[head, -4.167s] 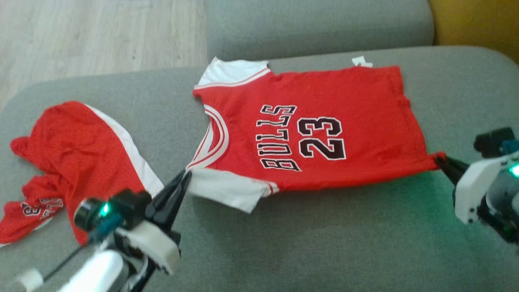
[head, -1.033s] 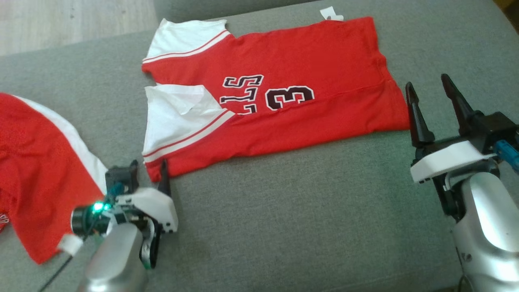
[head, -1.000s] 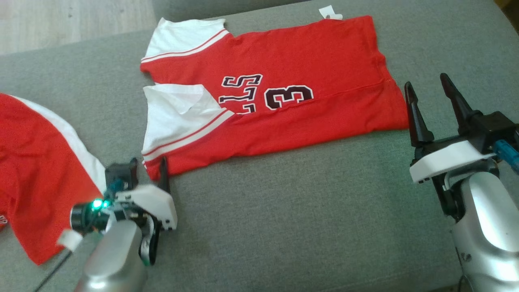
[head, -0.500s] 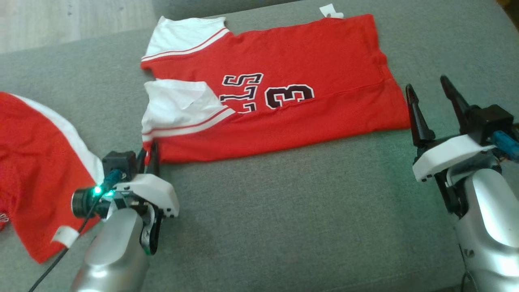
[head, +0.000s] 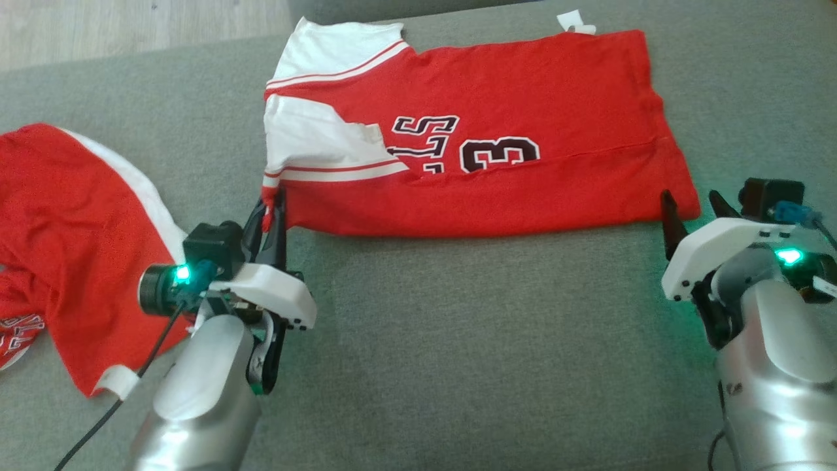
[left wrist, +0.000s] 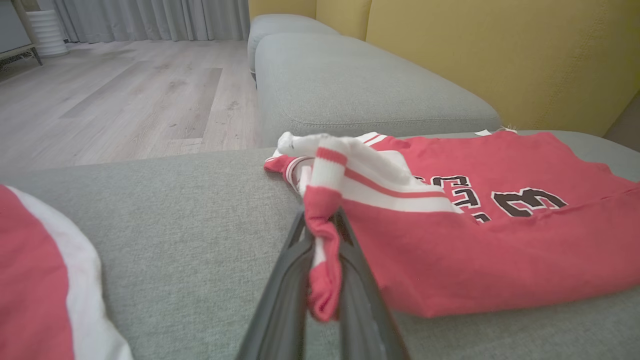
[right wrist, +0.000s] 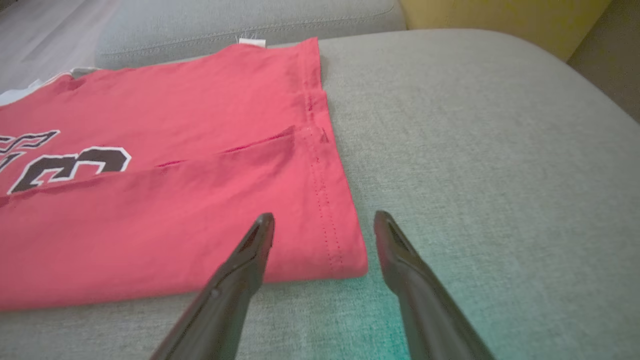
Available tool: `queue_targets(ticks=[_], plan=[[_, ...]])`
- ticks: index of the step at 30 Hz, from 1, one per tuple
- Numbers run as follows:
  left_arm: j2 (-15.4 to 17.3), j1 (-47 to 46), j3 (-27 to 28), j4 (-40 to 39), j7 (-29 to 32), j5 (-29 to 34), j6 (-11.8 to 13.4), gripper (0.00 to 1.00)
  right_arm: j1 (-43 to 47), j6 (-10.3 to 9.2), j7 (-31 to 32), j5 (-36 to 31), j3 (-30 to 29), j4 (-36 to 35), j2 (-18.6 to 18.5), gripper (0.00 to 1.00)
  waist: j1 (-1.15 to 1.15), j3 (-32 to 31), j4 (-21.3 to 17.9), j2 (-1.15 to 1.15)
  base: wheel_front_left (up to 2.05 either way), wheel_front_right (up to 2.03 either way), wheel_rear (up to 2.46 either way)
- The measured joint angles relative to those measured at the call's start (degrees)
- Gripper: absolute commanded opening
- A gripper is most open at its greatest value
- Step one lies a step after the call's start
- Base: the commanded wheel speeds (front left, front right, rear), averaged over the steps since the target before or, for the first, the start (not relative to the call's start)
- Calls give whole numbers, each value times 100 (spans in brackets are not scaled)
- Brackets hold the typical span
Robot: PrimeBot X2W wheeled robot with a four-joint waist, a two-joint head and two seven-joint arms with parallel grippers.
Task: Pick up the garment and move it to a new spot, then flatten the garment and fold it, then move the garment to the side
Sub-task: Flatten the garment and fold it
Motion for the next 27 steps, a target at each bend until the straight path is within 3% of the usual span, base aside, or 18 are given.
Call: queue_targets(ticks=[7, 13, 14, 15, 22, 27], plan=[[2, -3, -143, -230, 55, 56, 3, 0, -357, 0, 187, -460, -633, 582, 88, 100, 0, 154, 117, 0, 0, 0, 0], [19, -12, -182, -369, 103, 56, 11, 0, -625, 0, 174, -605, -810, 902, 96, 100, 0, 302, 200, 0, 0, 0, 0], [22, -13, -190, -371, 103, 56, 19, 0, -686, 0, 172, -603, -809, 960, 96, 85, 0, 318, 209, 0, 0, 0, 0], [26, -13, -198, -376, 103, 56, 34, 0, -740, 0, 165, -597, -800, 1006, 96, 0, 0, 328, 214, 0, 0, 0, 0], [113, -4, -234, -391, 127, 56, 44, 0, -876, 0, 19, -590, -591, 1163, 121, 0, 0, 252, 179, 0, 0, 0, 0], [145, 94, -240, -359, 127, 44, 66, 0, -886, 0, -20, -584, -148, 1105, -81, 0, 0, 54, 125, 0, 0, 0, 0]])
